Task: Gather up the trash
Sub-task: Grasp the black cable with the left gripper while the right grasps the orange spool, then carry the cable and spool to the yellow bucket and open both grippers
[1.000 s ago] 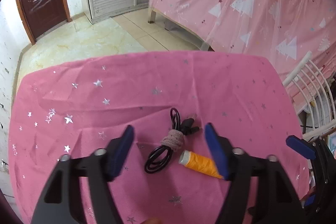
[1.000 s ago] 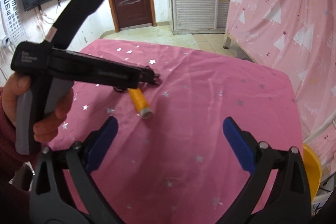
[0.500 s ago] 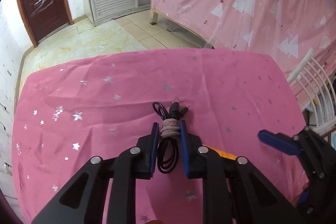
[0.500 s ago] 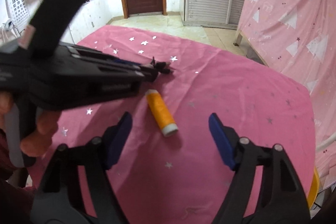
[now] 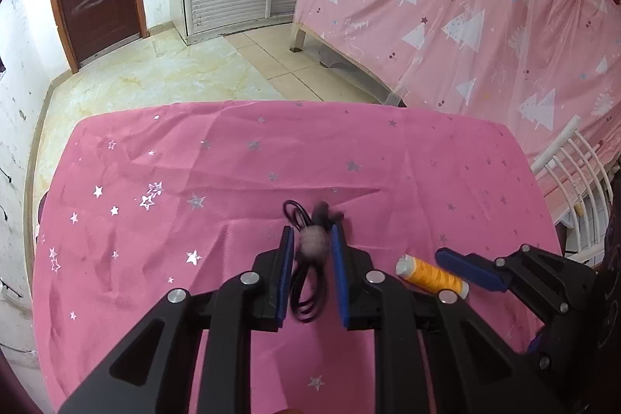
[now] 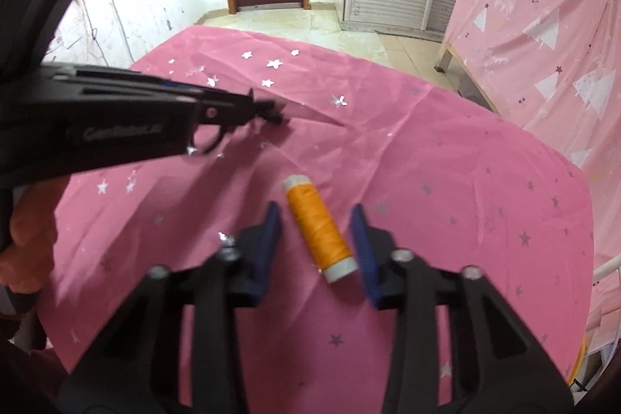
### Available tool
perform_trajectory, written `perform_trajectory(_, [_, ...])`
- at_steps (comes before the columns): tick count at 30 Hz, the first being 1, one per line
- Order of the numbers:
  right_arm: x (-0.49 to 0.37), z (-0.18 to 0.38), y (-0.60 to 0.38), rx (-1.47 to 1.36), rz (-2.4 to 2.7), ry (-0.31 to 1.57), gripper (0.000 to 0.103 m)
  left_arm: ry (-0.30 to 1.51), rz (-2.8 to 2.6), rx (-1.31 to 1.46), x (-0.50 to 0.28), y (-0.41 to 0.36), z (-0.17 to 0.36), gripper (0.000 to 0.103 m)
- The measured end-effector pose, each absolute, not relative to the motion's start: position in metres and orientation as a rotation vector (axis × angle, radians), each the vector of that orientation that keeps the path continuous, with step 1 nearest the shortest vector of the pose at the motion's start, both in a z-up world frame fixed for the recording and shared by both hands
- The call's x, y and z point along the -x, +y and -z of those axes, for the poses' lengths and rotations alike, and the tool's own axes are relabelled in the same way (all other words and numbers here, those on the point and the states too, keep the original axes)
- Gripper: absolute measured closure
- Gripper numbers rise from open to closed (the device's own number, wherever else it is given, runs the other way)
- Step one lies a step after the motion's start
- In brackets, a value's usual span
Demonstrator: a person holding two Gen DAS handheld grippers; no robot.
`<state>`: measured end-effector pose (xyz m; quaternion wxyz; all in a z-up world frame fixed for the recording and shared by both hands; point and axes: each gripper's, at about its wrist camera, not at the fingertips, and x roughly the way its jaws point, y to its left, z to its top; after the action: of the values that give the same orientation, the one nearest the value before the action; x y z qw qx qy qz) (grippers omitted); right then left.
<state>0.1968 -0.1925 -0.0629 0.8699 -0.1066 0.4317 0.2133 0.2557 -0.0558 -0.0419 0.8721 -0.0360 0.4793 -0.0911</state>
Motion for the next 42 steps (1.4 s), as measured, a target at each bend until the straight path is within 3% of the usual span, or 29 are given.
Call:
perform_trajectory(3, [-0.199,0.063,-0.195,0.203,-0.441,0.908,0.087,0.994,0.193,0.079,-0.252,-0.054,0.039,0.090])
perform_trajectory(27, [-0.166,0.034,-0.259,0.029,-0.348,0.796,0.087,1.077,0.164,0.025,-0.270,-0.074,0.058,0.090])
perform_trajectory(32, [-0.164,0.034,-0.271,0.003,-0.329,0.786,0.087,1.067,0.150,-0.014,-0.263,-0.084,0.057,0.094])
perform_trajectory(42, [-0.156,0.029,-0.307,-0.053,-0.269,0.749,0.087,0.996,0.203,-0.049,-0.240,-0.118,0.025,0.094])
